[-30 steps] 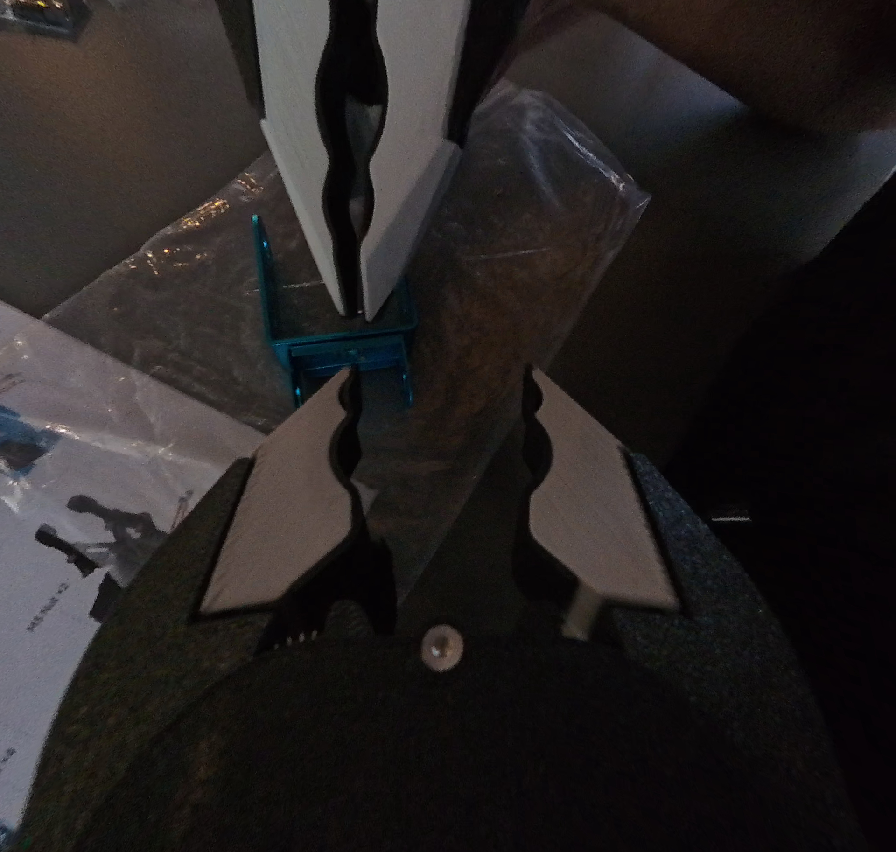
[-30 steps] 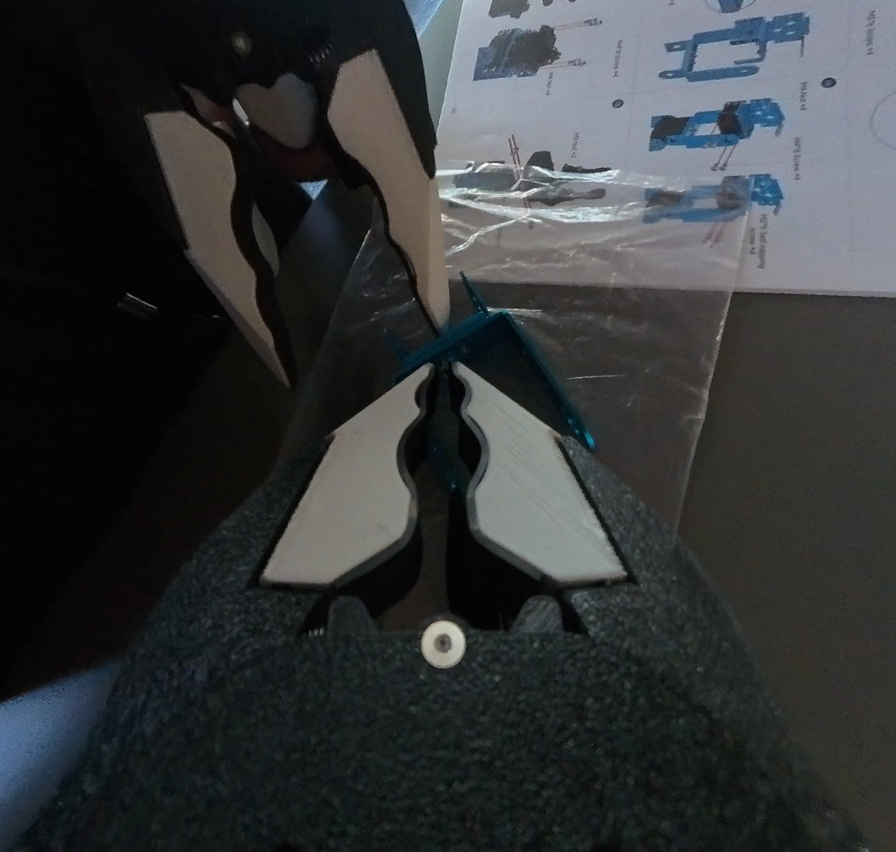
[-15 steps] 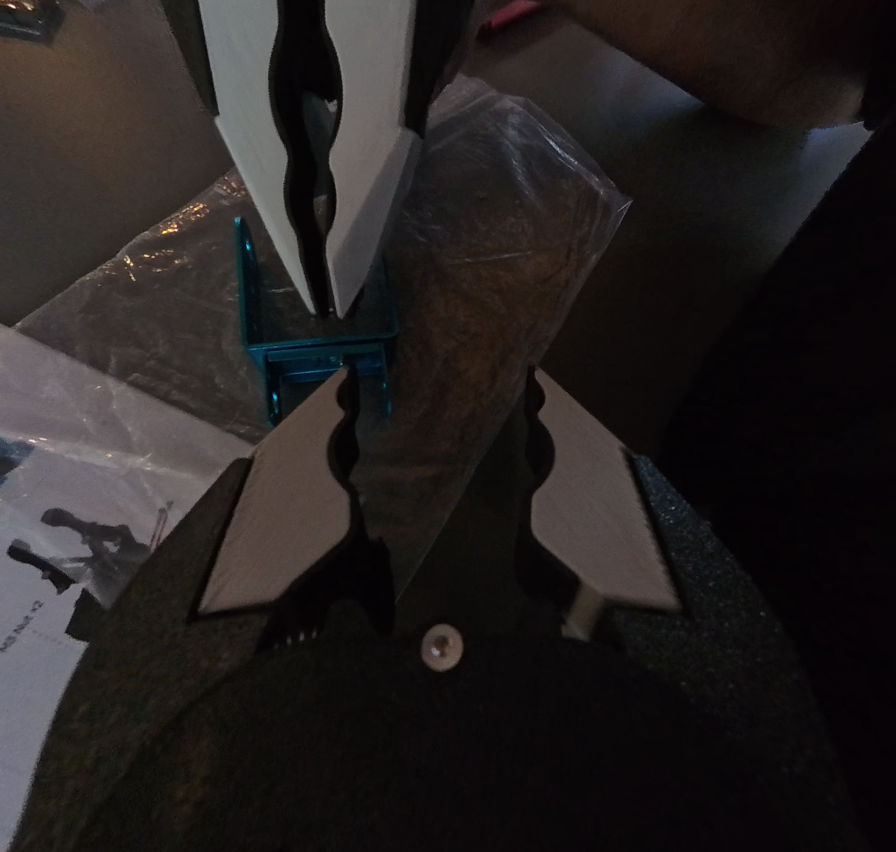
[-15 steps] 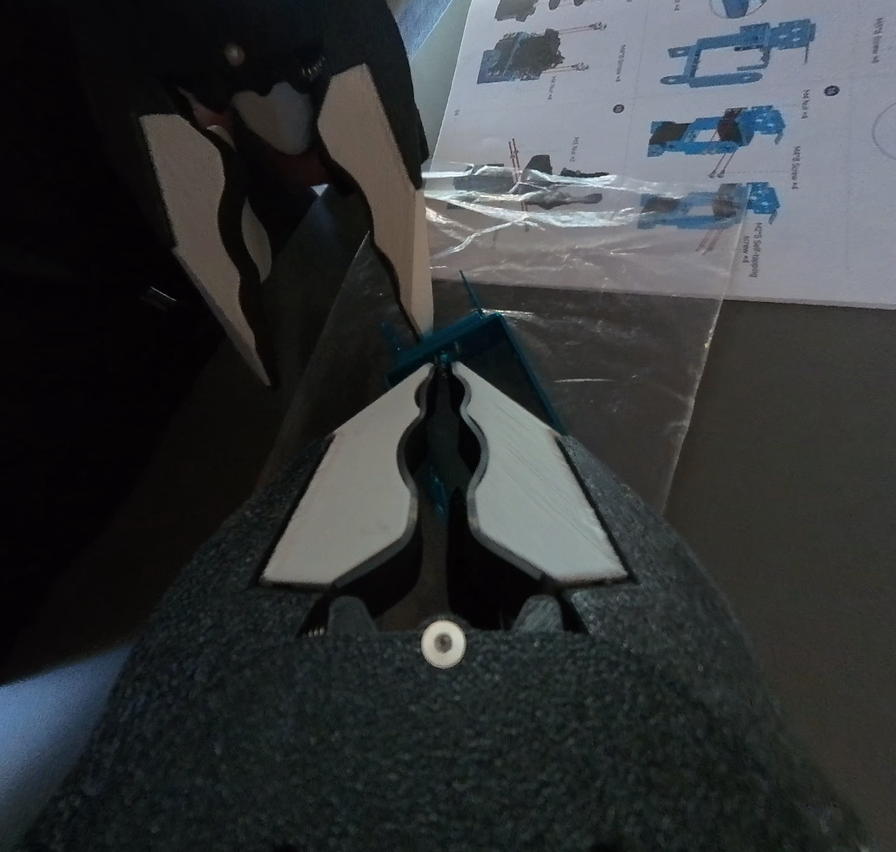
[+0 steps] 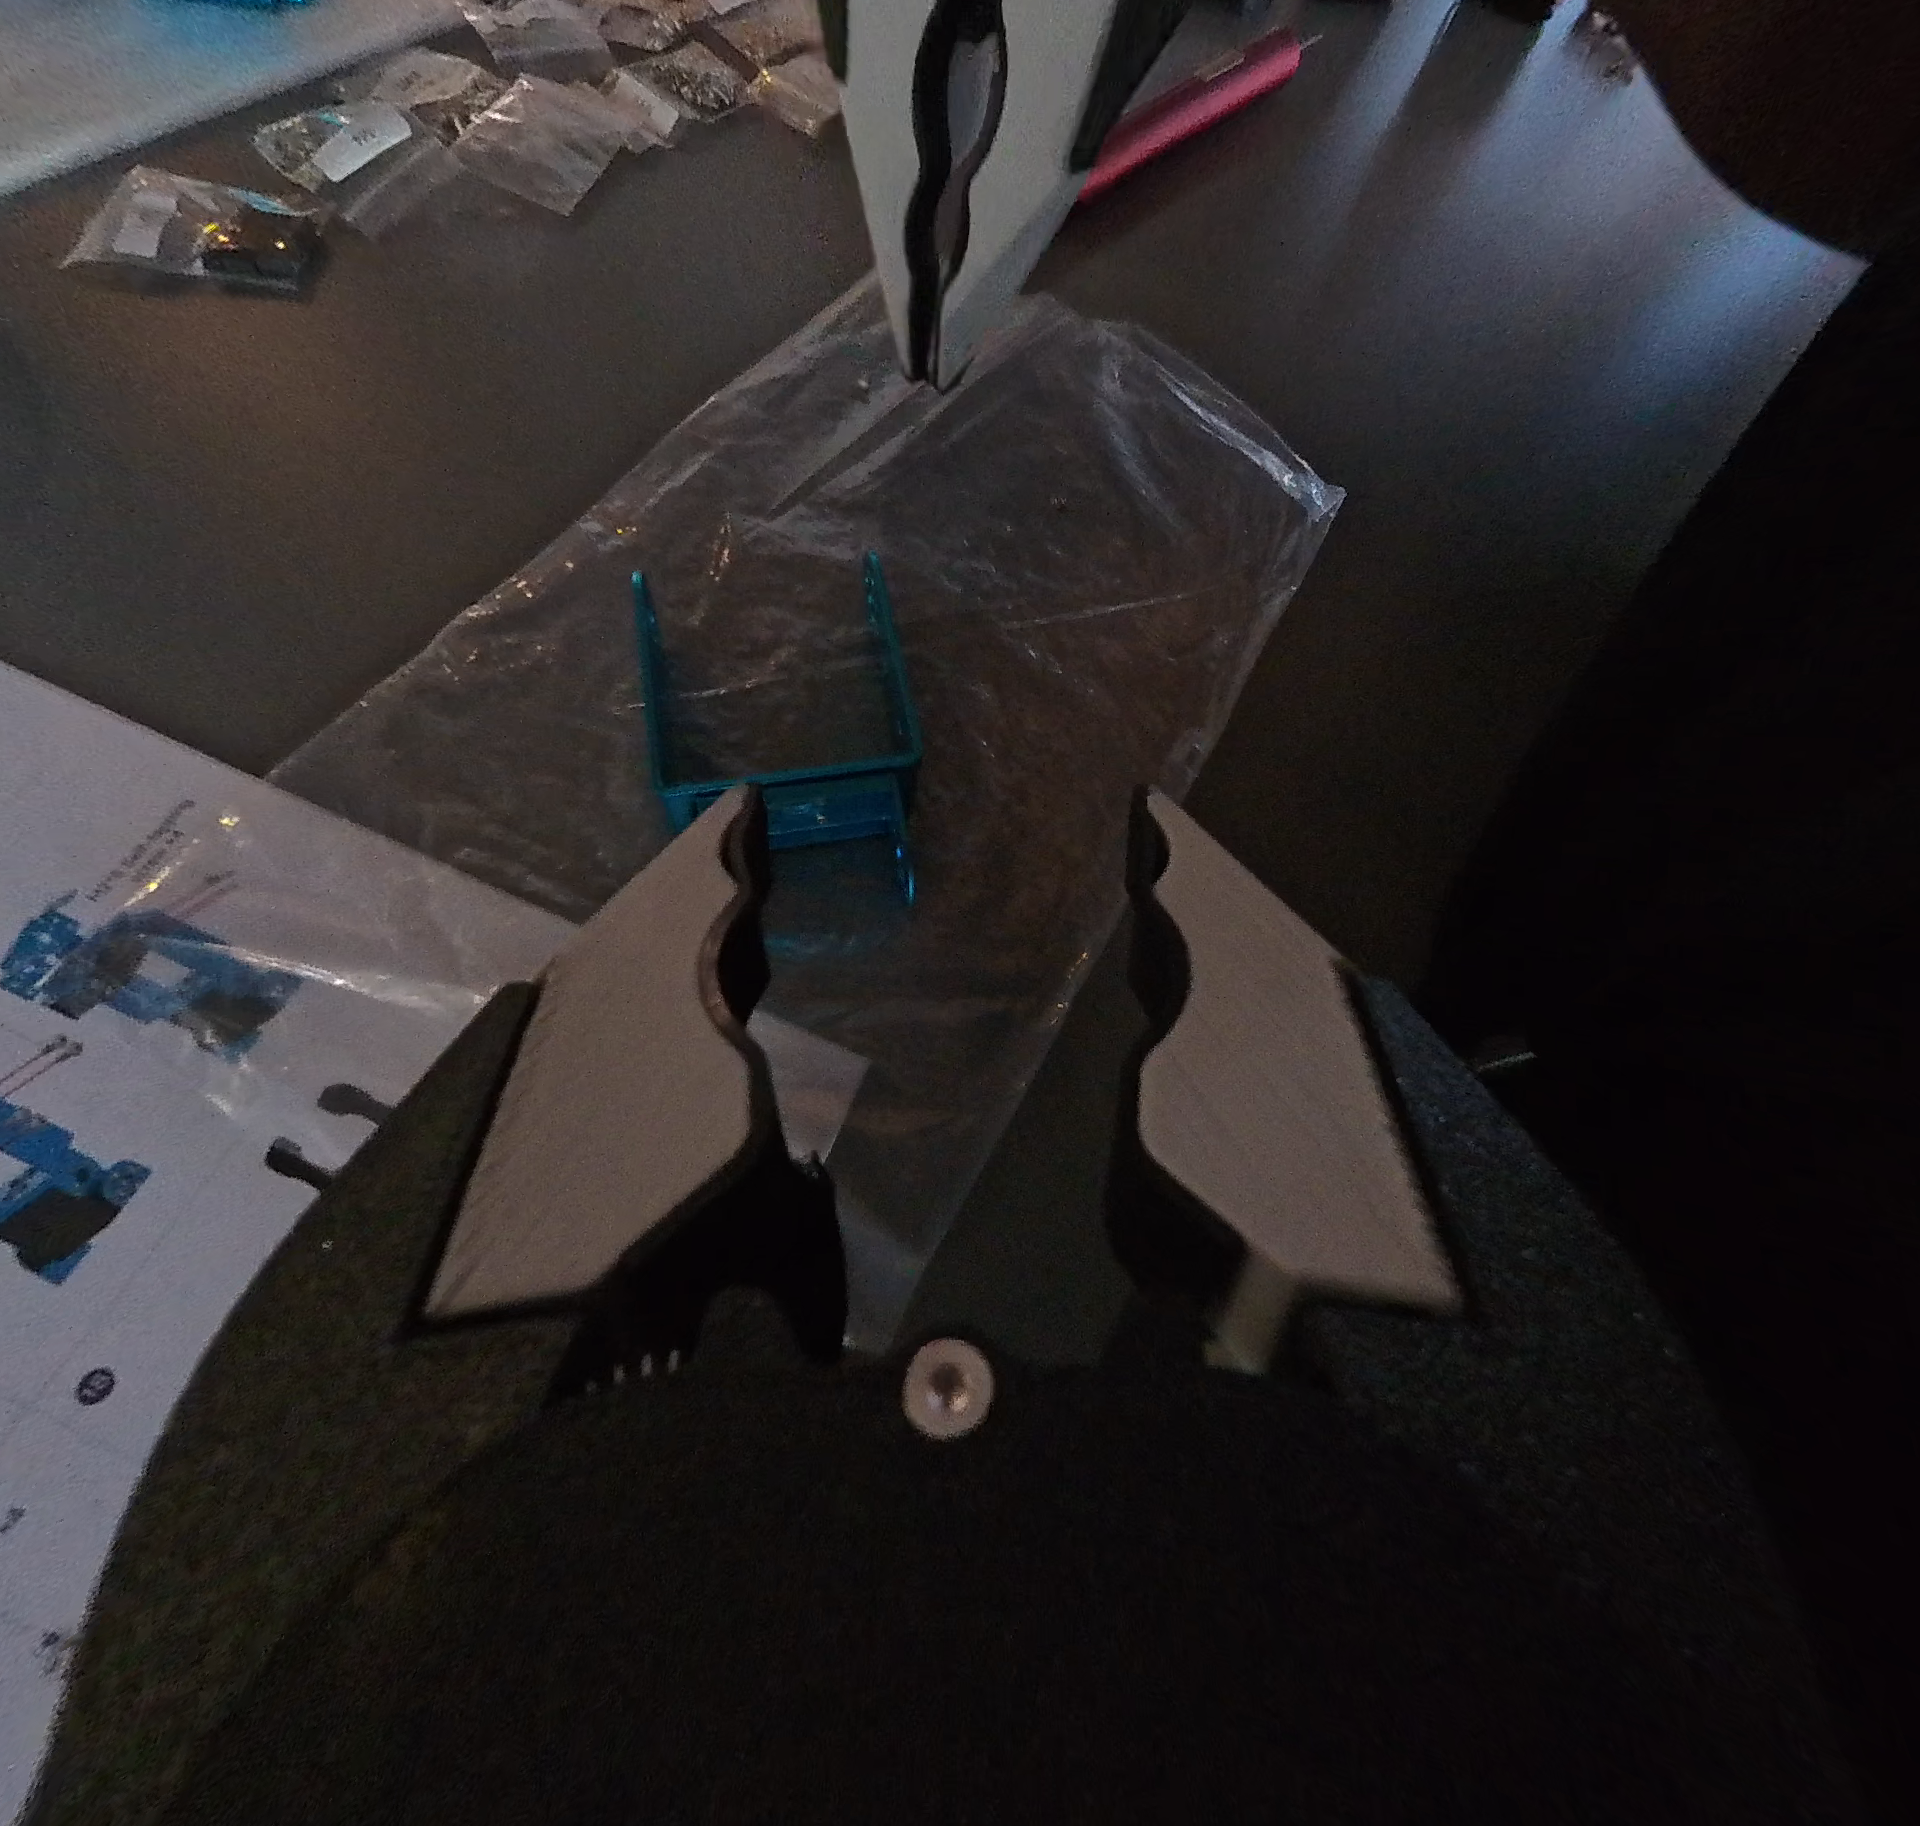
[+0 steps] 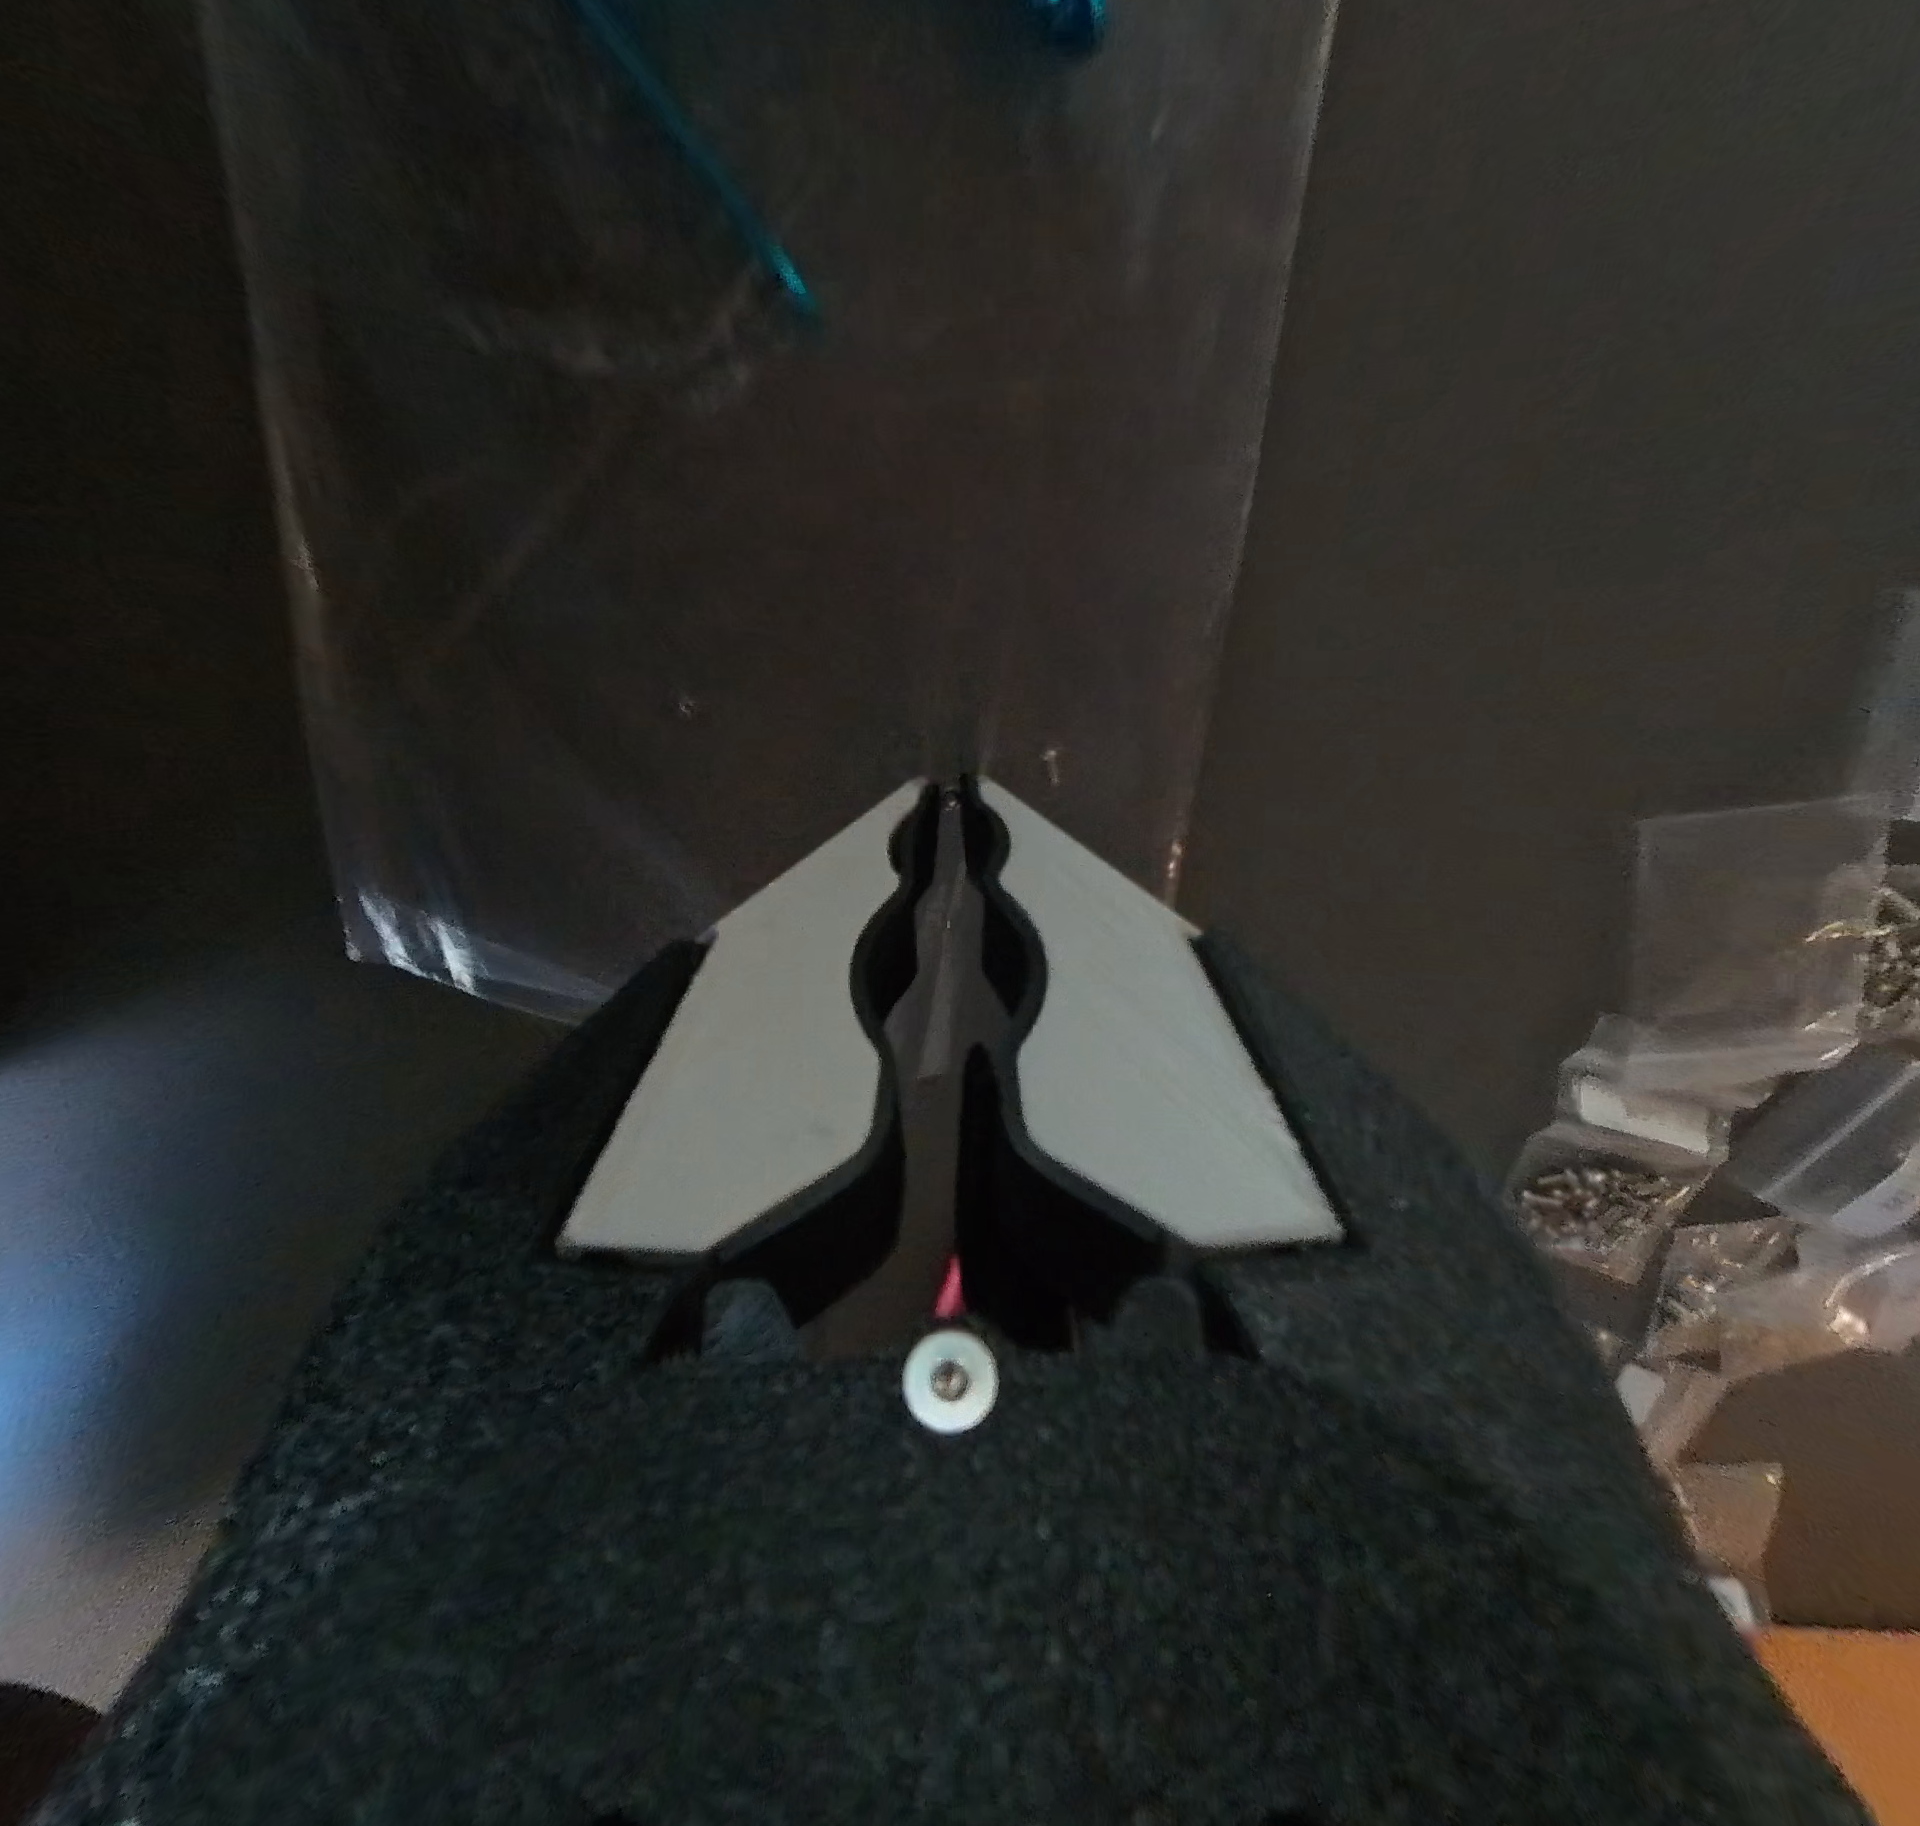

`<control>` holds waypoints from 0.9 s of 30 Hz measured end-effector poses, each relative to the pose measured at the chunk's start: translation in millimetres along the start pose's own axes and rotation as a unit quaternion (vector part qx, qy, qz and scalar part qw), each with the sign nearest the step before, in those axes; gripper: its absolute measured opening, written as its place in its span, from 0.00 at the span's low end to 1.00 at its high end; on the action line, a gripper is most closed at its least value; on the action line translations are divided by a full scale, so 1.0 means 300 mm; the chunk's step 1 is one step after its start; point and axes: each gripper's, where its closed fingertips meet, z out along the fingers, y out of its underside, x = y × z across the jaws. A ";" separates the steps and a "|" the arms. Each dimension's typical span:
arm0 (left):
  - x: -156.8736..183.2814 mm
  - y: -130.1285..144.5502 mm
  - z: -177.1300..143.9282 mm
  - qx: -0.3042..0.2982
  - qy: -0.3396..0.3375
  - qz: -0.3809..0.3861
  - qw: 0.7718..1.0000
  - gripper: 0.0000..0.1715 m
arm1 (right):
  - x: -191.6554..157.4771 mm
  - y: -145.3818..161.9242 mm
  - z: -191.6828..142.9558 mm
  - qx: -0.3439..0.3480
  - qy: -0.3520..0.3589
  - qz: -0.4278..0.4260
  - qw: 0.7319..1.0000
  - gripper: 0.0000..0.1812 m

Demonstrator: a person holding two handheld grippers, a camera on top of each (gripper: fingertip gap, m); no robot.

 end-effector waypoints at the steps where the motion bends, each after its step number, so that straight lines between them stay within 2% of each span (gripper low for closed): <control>1: 0.000 0.000 0.001 0.000 -0.002 0.004 1.000 0.40 | -0.003 0.011 0.010 -0.013 0.001 -0.002 1.000 0.02; 5: 0.000 0.006 0.003 0.001 -0.009 0.009 1.000 0.40 | -0.013 0.020 0.012 -0.025 -0.006 0.010 1.000 0.03; 8: 0.006 0.009 -0.002 0.007 -0.012 0.008 1.000 0.40 | -0.009 0.029 0.003 -0.042 0.005 0.013 0.999 0.07; 27: -0.001 0.058 -0.041 0.010 -0.031 0.000 0.999 0.40 | 0.009 0.027 0.011 -0.072 0.005 0.019 0.997 0.02</control>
